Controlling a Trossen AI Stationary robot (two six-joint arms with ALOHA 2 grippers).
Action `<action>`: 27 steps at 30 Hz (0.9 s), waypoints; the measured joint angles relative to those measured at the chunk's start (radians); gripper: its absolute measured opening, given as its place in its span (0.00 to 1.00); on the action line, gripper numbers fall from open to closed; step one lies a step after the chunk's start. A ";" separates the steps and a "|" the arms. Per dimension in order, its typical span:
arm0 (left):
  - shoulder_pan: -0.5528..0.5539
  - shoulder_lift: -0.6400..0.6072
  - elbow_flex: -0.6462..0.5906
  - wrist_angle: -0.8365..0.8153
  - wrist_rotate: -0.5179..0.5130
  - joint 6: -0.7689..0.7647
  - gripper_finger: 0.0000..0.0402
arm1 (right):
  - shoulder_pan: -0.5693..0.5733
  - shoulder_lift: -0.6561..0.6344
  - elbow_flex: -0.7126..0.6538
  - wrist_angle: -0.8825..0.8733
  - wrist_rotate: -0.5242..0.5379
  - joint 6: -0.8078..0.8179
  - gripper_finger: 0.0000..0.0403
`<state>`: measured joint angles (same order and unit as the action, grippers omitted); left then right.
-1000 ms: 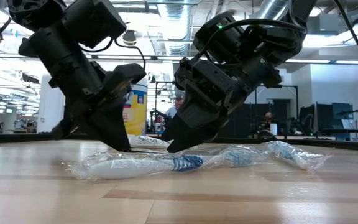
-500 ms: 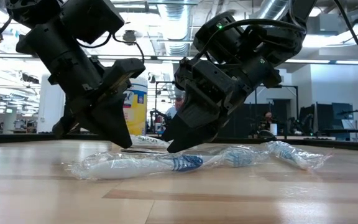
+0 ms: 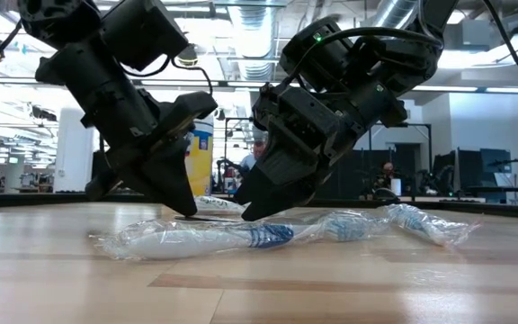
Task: Pick & Place Travel size toiletries
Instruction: Put the black comb into the orange basket
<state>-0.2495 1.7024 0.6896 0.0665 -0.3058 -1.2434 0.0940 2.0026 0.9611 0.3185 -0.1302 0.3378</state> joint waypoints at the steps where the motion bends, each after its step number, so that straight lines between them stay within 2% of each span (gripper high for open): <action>1: -0.003 0.006 0.001 0.004 0.005 0.000 0.00 | 0.000 0.000 0.000 0.000 0.000 0.000 0.80; 8: -0.013 0.006 0.001 0.004 0.005 -0.016 0.00 | 0.000 0.000 0.000 -0.001 0.000 0.000 0.80; 15: -0.013 -0.033 -0.005 0.002 -0.062 -0.003 0.00 | 0.001 0.000 0.000 -0.002 0.000 0.000 0.80; 27: -0.036 -0.039 -0.004 0.027 -0.058 0.009 0.00 | 0.001 0.000 0.000 -0.003 0.001 0.003 0.80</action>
<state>-0.2856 1.6630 0.6853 0.0934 -0.3637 -1.2340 0.0952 2.0026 0.9611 0.3157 -0.1291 0.3408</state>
